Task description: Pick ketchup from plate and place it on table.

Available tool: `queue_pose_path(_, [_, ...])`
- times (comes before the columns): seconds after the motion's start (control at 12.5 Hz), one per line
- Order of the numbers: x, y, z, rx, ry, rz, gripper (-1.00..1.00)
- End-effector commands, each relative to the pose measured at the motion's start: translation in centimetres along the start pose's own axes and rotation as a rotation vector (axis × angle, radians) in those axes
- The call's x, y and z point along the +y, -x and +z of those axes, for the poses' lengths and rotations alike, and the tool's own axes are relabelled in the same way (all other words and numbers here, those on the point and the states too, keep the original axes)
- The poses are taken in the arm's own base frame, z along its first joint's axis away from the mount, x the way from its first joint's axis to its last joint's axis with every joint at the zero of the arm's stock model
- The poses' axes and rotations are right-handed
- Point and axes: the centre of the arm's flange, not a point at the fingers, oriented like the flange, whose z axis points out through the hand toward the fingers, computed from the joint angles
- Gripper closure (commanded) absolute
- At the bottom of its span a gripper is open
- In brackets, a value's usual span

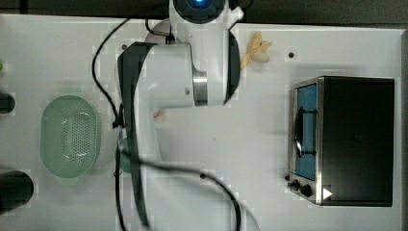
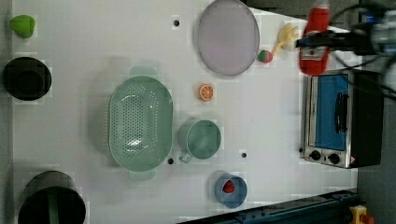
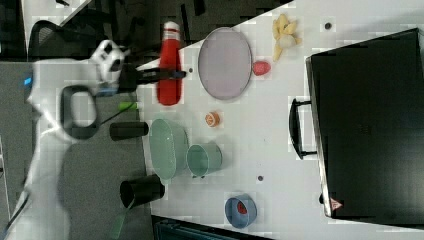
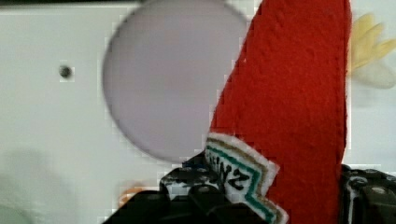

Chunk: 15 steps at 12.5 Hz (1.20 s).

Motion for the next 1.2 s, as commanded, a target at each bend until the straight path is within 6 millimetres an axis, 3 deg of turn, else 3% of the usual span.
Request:
queue_pose_path(0.08, [4.1, 3.6, -0.9, -0.051, 0.01, 0.12, -0.18])
queue_pose_path(0.32, [5.2, 9.1, -1.2, -0.093, 0.013, 0.154, -0.18])
queue_pose_path(0.56, [7.1, 14.1, 0.6, -0.142, 0.031, 0.19, -0.18])
queue_pose_path(0.88, [8.7, 18.8, 7.7, -0.147, 0.033, 0.221, -0.18])
queue_pose_path(1.2, [8.6, 20.0, 15.0, -0.145, 0.027, 0.218, -0.18])
